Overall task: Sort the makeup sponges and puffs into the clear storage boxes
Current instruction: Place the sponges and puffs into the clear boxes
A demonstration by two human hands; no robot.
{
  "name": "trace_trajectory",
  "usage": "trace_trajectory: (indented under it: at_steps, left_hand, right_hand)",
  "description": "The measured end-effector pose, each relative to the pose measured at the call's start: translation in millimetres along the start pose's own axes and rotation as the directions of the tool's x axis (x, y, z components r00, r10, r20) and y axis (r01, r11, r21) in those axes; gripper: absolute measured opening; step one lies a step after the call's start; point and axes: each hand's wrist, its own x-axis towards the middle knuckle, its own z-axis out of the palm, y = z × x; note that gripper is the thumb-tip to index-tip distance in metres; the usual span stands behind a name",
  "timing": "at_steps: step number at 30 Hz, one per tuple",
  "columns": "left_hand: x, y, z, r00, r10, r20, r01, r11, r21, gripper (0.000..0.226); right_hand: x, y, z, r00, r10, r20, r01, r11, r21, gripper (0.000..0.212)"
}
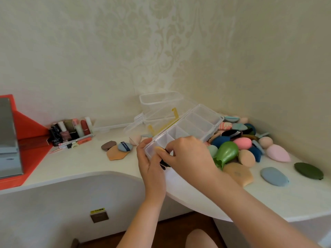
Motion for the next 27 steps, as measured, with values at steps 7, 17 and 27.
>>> trace_trajectory:
  at_steps: [7,17,27]
  left_hand:
    - [2,-1,-1,1.000,-0.018,0.001,0.018,1.000,-0.024,0.046]
    - [5,-3,-4,0.999,-0.045,0.002,0.045,0.997,-0.062,0.042]
    - [7,-2,-5,0.998,-0.042,0.052,0.043,0.999,-0.020,0.048]
  right_hand:
    - [9,-19,7,0.998,-0.067,0.013,0.068,0.950,-0.305,0.027]
    - [29,-13,19,0.894,-0.022,0.448,0.180,0.933,-0.312,0.011]
    - [33,11,9,0.772,-0.077,0.631,0.093,0.996,0.008,0.030]
